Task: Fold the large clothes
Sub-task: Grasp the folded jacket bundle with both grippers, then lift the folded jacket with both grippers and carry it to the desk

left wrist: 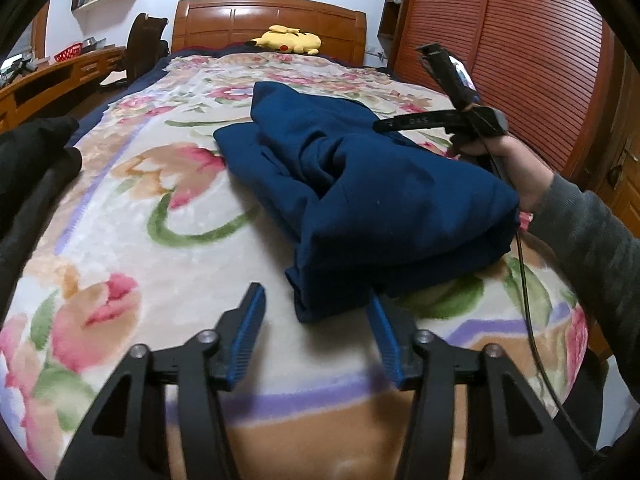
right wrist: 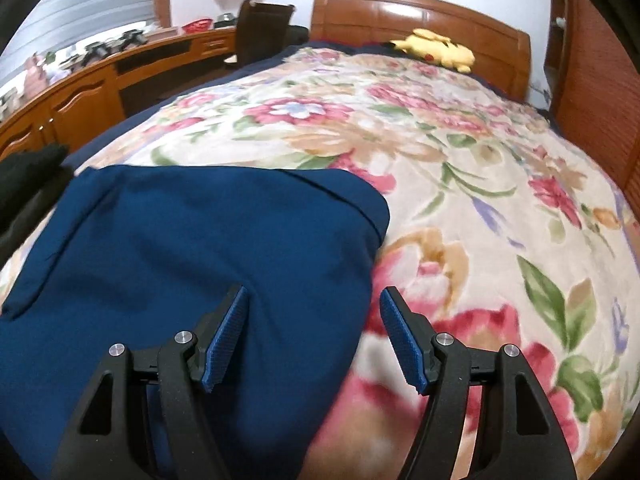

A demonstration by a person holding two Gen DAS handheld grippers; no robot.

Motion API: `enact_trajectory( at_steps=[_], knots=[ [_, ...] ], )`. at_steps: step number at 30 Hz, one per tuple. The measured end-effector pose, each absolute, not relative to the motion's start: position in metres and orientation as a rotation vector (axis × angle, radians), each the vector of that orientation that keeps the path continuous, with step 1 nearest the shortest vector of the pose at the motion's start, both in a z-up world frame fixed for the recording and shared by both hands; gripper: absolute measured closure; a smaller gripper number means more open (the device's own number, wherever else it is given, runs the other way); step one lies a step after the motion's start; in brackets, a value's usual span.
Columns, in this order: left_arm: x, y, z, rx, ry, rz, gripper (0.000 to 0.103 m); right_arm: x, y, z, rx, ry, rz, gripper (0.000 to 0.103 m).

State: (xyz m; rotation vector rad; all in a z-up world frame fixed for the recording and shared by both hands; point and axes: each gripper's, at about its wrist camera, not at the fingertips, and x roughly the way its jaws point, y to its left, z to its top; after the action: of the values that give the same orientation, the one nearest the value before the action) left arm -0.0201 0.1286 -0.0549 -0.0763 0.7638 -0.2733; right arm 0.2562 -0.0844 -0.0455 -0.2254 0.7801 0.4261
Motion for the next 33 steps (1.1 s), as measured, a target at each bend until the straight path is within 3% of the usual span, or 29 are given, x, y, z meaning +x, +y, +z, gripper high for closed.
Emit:
enact_trajectory(
  at_steps=[5,10,12,14,19,21,33],
  knots=[
    [-0.015,0.12,-0.06,-0.06,0.784,-0.296,0.068,0.275,-0.083,-0.061,-0.187,0.841,0.459,0.032],
    [-0.012,0.116,-0.062,-0.063,0.796,-0.305,0.072,0.283,-0.083,-0.068,-0.116,0.884,0.5,0.032],
    [-0.011,0.118,-0.063,-0.078,0.799,-0.306,0.08,0.286,-0.087,-0.072,-0.06,0.912,0.524,0.031],
    [-0.01,0.121,-0.063,-0.089,0.801,-0.308,0.092,0.287,-0.092,-0.073,-0.012,0.933,0.554,0.037],
    [-0.017,0.122,-0.057,-0.091,0.759,-0.312,0.098,0.279,-0.095,-0.063,0.009,0.919,0.599,0.085],
    [-0.021,0.123,-0.05,-0.093,0.724,-0.31,0.098,0.269,-0.092,-0.049,-0.022,0.871,0.587,0.092],
    [-0.048,0.169,0.016,-0.106,0.524,-0.227,0.101,0.205,-0.037,0.047,-0.223,0.644,0.563,0.097]
  ],
)
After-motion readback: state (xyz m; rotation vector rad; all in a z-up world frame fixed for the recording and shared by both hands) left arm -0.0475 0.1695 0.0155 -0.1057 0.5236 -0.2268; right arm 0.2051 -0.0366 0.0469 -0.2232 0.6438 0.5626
